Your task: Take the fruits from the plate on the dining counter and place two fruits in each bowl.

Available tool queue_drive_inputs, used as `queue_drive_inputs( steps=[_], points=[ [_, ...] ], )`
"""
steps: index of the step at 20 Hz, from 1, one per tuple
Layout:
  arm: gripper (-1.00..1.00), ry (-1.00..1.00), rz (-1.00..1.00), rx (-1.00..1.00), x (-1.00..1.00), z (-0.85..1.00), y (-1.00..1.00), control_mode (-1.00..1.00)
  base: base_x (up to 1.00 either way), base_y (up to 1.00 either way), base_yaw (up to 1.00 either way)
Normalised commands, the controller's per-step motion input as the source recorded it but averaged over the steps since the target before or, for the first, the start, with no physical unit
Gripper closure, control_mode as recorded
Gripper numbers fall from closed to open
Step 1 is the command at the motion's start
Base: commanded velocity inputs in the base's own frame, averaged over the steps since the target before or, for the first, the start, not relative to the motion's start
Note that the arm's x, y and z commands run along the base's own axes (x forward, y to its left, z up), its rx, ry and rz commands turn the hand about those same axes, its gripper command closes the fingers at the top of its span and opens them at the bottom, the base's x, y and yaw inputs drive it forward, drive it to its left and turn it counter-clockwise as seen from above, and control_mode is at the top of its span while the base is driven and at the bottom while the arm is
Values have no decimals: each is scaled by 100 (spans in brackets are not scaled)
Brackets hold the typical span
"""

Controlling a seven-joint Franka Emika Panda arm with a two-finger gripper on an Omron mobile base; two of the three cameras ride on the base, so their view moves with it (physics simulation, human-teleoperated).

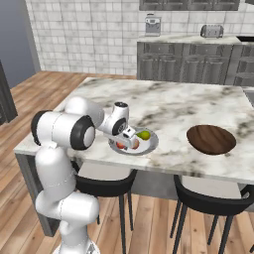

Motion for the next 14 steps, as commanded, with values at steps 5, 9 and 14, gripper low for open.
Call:
queue_drive_inputs(
  steps=[5, 9, 14],
  points=[
    [-100, 0, -7, 0, 25, -9, 1, -100, 0, 0, 0],
    [-100, 0, -6, 0, 23, 0, 0, -100, 0, 0, 0],
    [100, 0, -3, 0, 5, -13, 0, -100, 0, 0, 0]
  ],
)
